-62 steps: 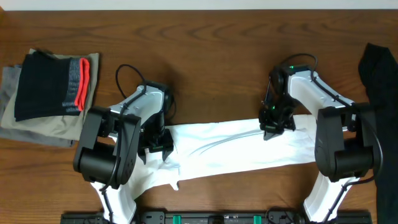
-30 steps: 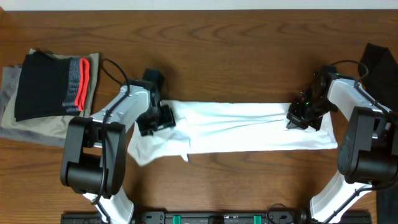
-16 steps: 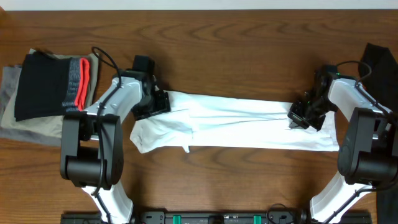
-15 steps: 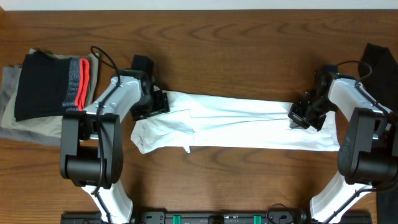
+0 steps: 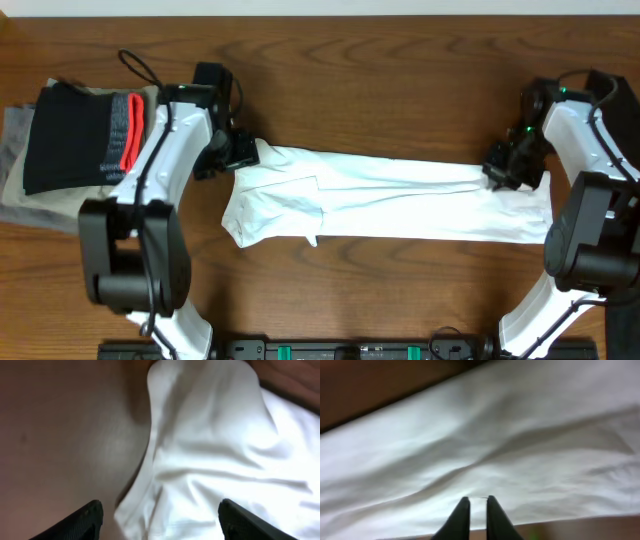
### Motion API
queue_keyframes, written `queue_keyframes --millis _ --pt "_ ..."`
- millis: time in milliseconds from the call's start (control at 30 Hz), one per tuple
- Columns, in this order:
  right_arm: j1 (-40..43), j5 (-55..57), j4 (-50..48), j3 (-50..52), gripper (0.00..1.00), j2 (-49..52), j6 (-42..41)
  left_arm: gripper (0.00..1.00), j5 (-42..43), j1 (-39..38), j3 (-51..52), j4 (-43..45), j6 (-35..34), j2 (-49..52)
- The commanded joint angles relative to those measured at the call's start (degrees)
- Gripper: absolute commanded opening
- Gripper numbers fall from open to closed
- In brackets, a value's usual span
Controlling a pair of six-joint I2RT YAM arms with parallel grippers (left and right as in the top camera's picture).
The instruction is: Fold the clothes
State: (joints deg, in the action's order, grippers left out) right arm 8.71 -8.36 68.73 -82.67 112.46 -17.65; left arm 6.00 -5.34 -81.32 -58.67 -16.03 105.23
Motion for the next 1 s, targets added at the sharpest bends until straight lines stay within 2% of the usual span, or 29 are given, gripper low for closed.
queue_keyframes --millis 0,33,67,133,233,333,500,567,633,733,967 --pt "-3.2 -16.5 0.4 -2.5 0.27 -1.5 14.3 0.76 0.1 0.1 -1.3 -2.7 0.8 -3.0" --pt "-4.3 -21.9 0.2 -2.5 0.39 -1.7 17.6 0.77 0.1 0.2 -1.3 -3.0 0.5 -3.1" --pt "-5.6 -26.7 0.2 -2.5 0.53 -1.8 20.0 0.82 -0.7 0.3 -1.3 -3.0 -1.0 -3.1" --pt "-8.1 -29.7 -0.1 -2.5 0.6 -1.7 20.5 0.83 -3.6 1.0 -1.3 -3.0 -5.3 -3.1" --pt "-13.6 -29.6 -0.4 -2.4 0.6 -1.7 20.3 0.84 -5.4 3.0 -1.3 -3.0 -9.7 -3.1" --pt "-19.6 -29.6 -2.0 -2.4 0.58 -1.7 20.0 0.84 -5.2 5.8 -1.3 -3.1 -10.5 -3.1" --pt "-29.3 -26.8 -9.8 -2.4 0.56 -1.7 10.6 0.84 -4.9 9.2 -1.3 -6.8 -10.4 -3.1" --pt "-31.7 -21.8 -11.8 -2.4 0.54 -1.7 6.3 0.79 -3.4 9.6 -1.3 -8.0 -7.8 -3.1" --pt "-33.1 -16.8 -12.7 -2.4 0.54 -1.7 3.1 0.75 1.4 9.5 -1.3 -8.7 -1.9 -3.1" --pt "-31.8 -13.9 -13.2 -2.9 0.6 -1.7 1.1 0.75 7.7 8.2 -1.3 -10.0 1.9 -3.1" --pt "-18.7 -9.2 -7.8 -7.5 0.63 -1.7 1.7 0.75 8.8 -0.2 -1.0 -12.3 1.9 -3.1"
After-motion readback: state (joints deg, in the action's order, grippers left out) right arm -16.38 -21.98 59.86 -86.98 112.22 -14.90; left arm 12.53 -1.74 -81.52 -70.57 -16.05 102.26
